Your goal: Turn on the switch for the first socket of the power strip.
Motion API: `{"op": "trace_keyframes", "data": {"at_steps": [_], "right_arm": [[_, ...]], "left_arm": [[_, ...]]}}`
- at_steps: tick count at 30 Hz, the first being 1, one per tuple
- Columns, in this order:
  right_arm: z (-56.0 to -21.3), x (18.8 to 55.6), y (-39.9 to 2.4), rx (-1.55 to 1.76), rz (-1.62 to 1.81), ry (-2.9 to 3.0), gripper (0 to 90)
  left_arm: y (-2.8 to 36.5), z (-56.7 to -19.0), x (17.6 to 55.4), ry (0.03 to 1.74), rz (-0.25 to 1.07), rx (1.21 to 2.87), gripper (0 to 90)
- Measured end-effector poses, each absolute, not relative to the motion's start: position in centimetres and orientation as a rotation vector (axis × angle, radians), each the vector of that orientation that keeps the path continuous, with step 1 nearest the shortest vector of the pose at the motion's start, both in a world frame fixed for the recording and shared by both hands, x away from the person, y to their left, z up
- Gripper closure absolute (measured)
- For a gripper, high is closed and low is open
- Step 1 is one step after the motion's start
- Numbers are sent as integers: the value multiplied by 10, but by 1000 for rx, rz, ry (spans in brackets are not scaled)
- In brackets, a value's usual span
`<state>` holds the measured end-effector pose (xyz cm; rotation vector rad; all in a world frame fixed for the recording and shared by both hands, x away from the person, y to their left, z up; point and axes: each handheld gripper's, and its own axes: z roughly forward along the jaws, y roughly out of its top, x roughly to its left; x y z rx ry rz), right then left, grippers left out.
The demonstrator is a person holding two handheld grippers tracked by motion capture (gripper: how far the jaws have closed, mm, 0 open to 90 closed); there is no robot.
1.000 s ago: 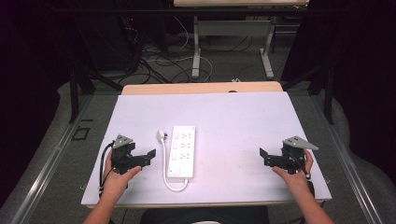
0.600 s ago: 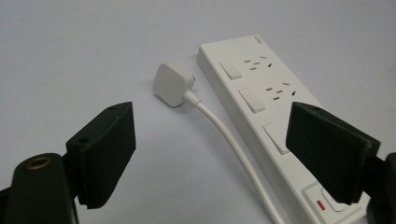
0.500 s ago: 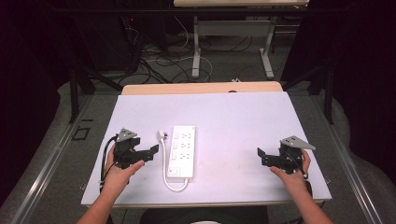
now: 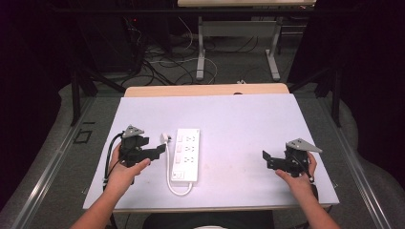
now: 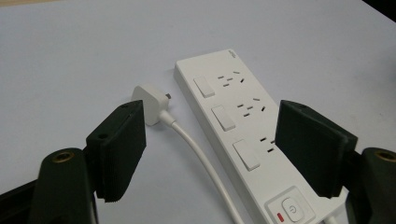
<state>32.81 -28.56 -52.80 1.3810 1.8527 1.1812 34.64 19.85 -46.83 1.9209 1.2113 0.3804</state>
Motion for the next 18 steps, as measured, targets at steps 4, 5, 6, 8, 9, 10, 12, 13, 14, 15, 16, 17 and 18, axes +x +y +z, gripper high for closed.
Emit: {"op": "trace_keyframes", "data": {"at_steps": [4,5,6,8,9,10,12,13,14,15,16,17,18], "right_arm": [[-528,328,-285,1380,1176,1856,23],[-529,329,-285,1388,1176,1853,26],[-529,329,-285,1387,1179,1848,27],[-529,329,-285,1388,1178,1847,28],[-529,329,-285,1388,1178,1848,29],[-529,329,-285,1394,1175,1856,31],[-530,329,-285,1393,1182,1845,32],[-530,329,-285,1394,1182,1846,34],[-530,329,-285,1394,1182,1846,34],[-530,329,-285,1390,1182,1847,38],[-530,329,-285,1395,1183,1845,40],[-530,329,-285,1395,1183,1845,40],[-530,329,-285,1397,1180,1848,43]], "left_arm": [[197,-464,348,1209,370,1934,267],[197,-463,348,1209,368,1936,268],[196,-461,349,1207,363,1935,268],[196,-460,349,1205,361,1937,268],[196,-459,350,1209,350,1936,272],[196,-458,350,1207,345,1937,285],[196,-456,351,1214,338,1932,287],[195,-454,352,1217,331,1933,291],[195,-454,352,1217,331,1933,298],[195,-453,351,1228,320,1928,304],[194,-451,352,1225,321,1933,304],[194,-451,352,1223,327,1937,304],[192,-450,352,1228,324,1936,306]]}}
